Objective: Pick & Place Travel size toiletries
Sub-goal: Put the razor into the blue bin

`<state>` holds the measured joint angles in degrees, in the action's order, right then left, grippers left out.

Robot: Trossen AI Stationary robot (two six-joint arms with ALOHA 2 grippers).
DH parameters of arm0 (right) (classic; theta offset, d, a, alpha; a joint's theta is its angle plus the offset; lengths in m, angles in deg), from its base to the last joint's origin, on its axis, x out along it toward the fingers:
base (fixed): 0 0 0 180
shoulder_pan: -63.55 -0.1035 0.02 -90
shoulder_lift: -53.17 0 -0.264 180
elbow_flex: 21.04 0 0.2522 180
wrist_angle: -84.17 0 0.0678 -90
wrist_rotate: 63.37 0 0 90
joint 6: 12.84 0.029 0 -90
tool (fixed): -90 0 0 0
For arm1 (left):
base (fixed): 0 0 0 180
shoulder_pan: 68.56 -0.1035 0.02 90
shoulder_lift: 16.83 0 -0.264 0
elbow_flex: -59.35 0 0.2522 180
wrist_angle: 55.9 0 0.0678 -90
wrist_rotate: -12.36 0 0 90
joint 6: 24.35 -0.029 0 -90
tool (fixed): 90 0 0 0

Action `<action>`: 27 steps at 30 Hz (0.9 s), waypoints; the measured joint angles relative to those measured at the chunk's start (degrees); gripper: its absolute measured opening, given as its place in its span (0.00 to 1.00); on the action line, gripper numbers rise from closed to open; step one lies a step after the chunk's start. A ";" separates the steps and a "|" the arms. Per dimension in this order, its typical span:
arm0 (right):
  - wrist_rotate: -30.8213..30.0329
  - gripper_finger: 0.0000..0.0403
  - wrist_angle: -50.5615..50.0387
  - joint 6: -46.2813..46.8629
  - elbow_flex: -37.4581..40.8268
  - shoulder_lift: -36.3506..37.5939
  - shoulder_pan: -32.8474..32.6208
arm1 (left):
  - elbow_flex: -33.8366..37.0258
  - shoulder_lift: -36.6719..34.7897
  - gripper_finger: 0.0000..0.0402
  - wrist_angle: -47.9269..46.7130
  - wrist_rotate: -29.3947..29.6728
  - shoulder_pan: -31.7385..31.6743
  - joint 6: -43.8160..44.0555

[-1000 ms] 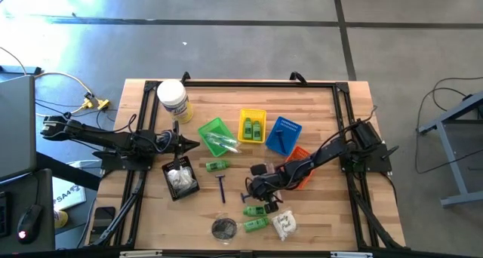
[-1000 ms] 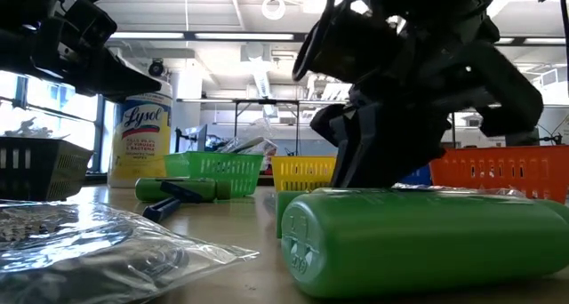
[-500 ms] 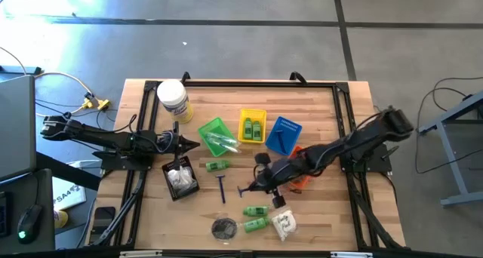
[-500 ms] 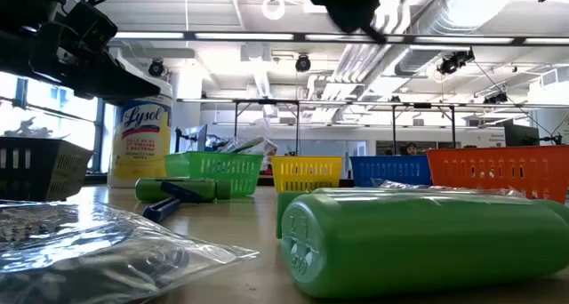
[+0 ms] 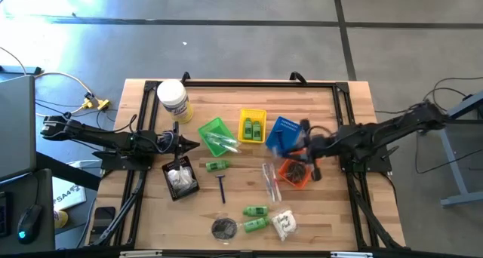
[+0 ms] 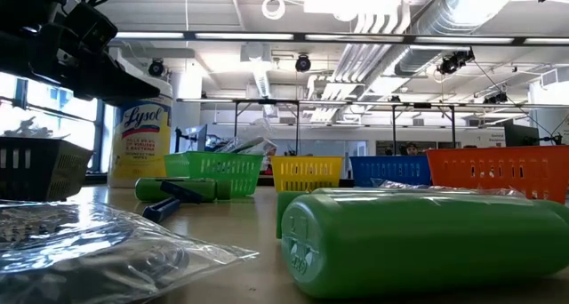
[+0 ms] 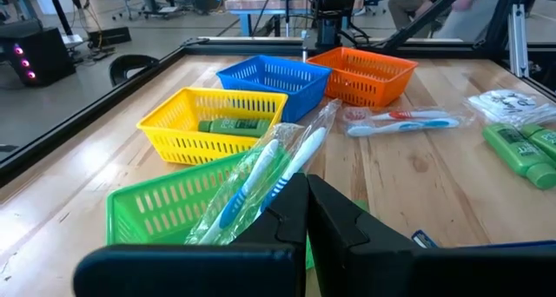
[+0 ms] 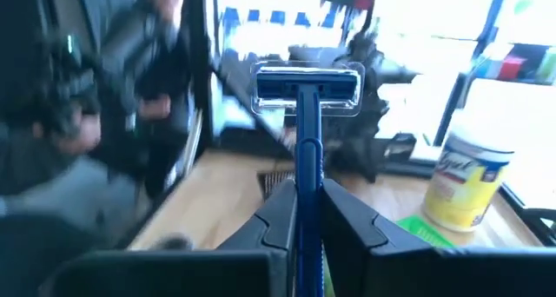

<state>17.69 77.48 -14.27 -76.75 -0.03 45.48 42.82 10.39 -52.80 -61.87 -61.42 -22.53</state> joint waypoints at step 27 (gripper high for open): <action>-4.86 0.09 22.12 4.89 35.29 23.70 0.84 | 0.00 0.00 0.00 0.07 0.00 -0.02 -0.43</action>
<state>12.83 99.60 -9.38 -41.46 23.67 46.32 42.82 10.39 -52.73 -61.87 -61.44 -22.96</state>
